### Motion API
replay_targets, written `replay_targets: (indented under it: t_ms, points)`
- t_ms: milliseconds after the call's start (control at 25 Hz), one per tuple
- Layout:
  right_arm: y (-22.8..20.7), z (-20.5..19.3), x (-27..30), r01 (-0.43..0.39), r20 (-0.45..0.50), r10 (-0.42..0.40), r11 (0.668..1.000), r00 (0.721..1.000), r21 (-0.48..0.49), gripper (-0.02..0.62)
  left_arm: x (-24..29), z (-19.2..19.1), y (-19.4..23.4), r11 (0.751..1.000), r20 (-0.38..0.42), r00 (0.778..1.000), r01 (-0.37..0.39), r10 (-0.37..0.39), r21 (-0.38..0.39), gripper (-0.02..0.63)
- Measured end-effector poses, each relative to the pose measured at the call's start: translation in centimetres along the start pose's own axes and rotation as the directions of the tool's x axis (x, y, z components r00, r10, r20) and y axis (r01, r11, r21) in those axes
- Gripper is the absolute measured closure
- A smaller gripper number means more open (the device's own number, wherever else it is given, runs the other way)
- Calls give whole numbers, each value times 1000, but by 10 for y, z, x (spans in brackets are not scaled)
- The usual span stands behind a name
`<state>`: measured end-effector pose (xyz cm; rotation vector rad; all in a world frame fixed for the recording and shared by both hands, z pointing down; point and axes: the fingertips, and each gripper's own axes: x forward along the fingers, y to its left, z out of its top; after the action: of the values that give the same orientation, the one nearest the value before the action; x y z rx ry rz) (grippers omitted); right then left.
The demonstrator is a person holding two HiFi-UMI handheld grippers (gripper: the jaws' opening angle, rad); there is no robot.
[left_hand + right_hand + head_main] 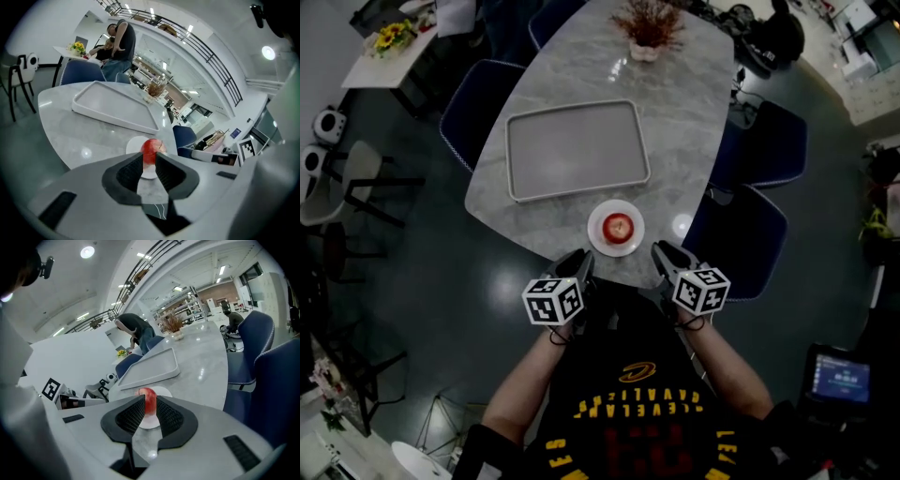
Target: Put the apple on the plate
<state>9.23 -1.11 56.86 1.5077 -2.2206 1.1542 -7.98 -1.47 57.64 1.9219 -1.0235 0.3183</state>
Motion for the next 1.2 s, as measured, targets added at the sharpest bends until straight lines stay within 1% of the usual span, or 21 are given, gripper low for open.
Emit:
replay_targets:
  t_ms: [80,160,360,520,600,800,960,1080,1200]
  points:
    - [-12,-7,14,0,-39,0,1000,999,16,518,13,-8,12,998,-32,999,-27,25,-62,537]
    - [-21,-14,29,-4,-82,7,1000,997,30,518,26,-11,22,994,-51,998,-53,48,-99,537]
    - [-43,-33,55,13,-159,-3,998,987,65,518,59,-23,38,989,-108,987,-131,122,-74,537]
    - [-54,-41,73,20,-204,-6,998,979,66,518,75,-32,48,980,-144,975,-182,169,-77,537]
    - [-57,-48,77,18,-225,3,996,974,92,518,79,-38,49,977,-155,971,-198,183,-85,537]
    - [-58,-56,89,-8,-249,43,990,968,140,520,86,-43,53,971,-154,970,-206,186,-122,537]
    - [-53,-58,91,-16,-254,57,987,966,160,520,88,-45,50,969,-147,977,-178,154,-170,537]
    - [-52,-58,91,-20,-257,65,984,964,176,526,87,-44,50,967,-146,979,-169,142,-190,537]
    - [-53,-58,90,-31,-255,85,978,963,208,532,86,-45,50,957,-130,984,-153,124,-247,538]
